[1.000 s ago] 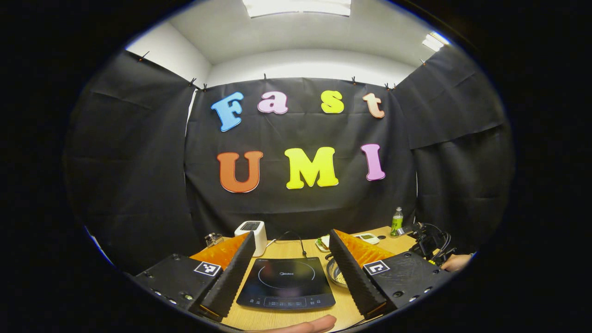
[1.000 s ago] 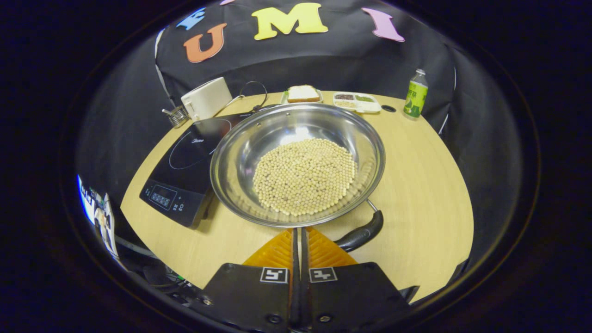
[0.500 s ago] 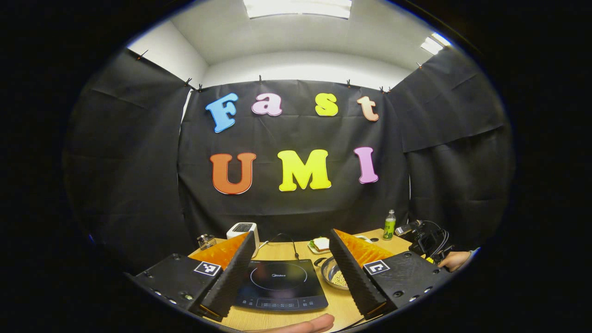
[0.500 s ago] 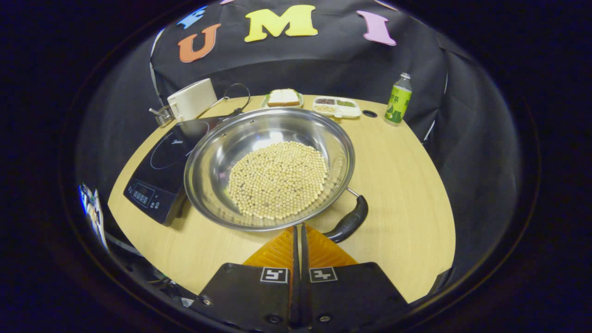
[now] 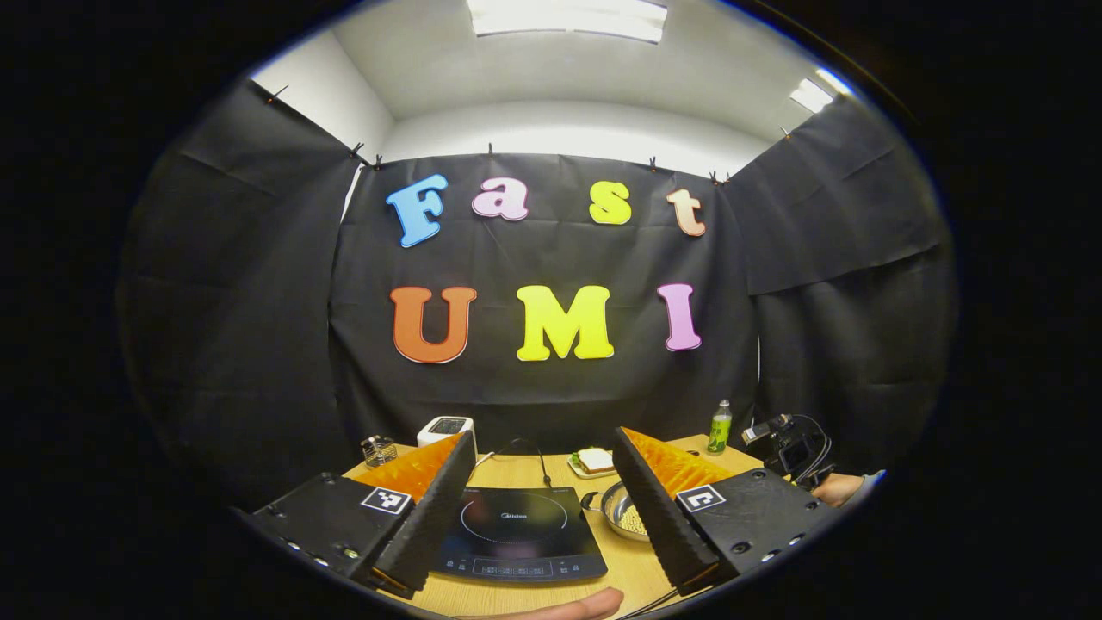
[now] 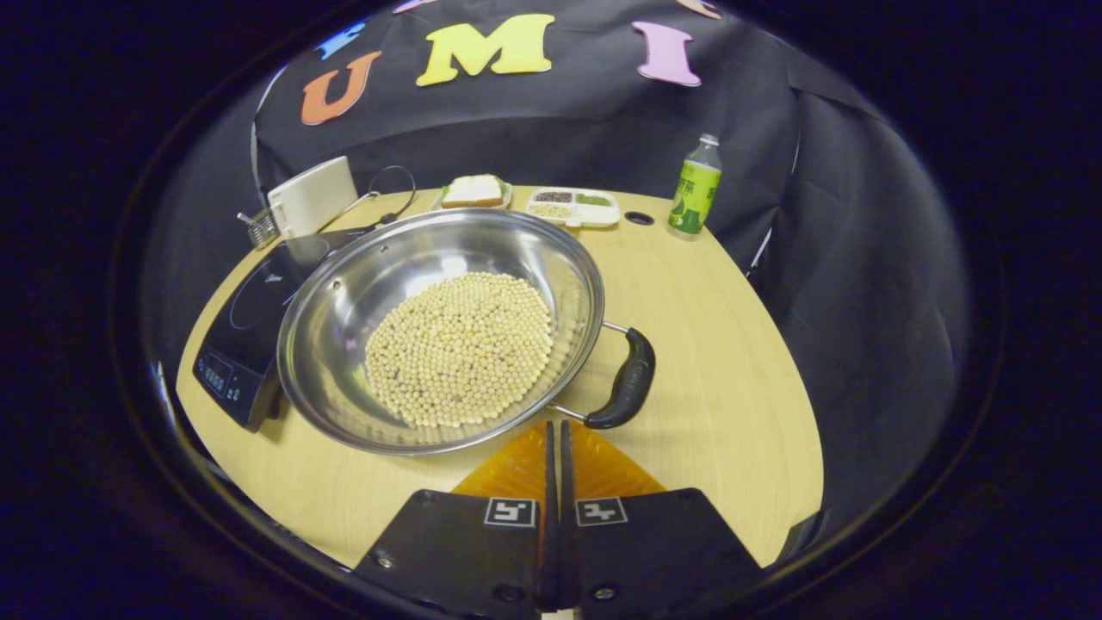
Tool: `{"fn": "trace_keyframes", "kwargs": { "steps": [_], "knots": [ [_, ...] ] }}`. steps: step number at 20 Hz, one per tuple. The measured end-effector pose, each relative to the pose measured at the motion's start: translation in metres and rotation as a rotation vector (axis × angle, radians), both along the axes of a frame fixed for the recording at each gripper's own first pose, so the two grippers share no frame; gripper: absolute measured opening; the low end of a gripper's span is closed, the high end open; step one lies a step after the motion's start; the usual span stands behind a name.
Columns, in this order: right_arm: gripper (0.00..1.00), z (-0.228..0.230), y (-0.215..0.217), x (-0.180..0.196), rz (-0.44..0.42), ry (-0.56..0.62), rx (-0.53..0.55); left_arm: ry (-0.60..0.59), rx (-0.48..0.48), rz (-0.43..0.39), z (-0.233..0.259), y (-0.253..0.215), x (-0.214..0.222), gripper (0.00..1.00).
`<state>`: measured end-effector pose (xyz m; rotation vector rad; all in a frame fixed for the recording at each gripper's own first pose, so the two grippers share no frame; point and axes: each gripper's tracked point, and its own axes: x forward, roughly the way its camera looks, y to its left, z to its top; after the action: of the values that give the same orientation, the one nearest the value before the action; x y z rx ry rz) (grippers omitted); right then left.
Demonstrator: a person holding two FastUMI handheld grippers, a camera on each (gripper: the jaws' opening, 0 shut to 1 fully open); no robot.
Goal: First push the handle of the pot to place it horizontally, then grasp the pot with both hands and set it on the induction cooktop.
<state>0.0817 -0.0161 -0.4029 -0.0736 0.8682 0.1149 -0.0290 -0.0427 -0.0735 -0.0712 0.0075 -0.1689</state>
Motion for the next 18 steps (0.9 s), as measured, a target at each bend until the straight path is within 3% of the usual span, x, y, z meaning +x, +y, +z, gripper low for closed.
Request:
{"fn": "trace_keyframes", "kwargs": {
  "steps": [8, 13, 18],
  "knots": [
    [0.01, -0.014, -0.026, 0.049, 0.036, -0.083, -0.153, 0.064, 0.076, 0.008, -0.038, -0.012, 0.021, 0.96],
    [0.04, -0.030, -0.015, 0.066, 0.083, -0.078, -0.122, 0.129, 0.028, -0.007, -0.066, -0.031, 0.044, 0.96],
    [0.04, -0.022, -0.014, 0.078, 0.094, -0.114, -0.118, 0.175, 0.046, -0.052, -0.096, -0.062, 0.075, 0.96]
  ]
}}
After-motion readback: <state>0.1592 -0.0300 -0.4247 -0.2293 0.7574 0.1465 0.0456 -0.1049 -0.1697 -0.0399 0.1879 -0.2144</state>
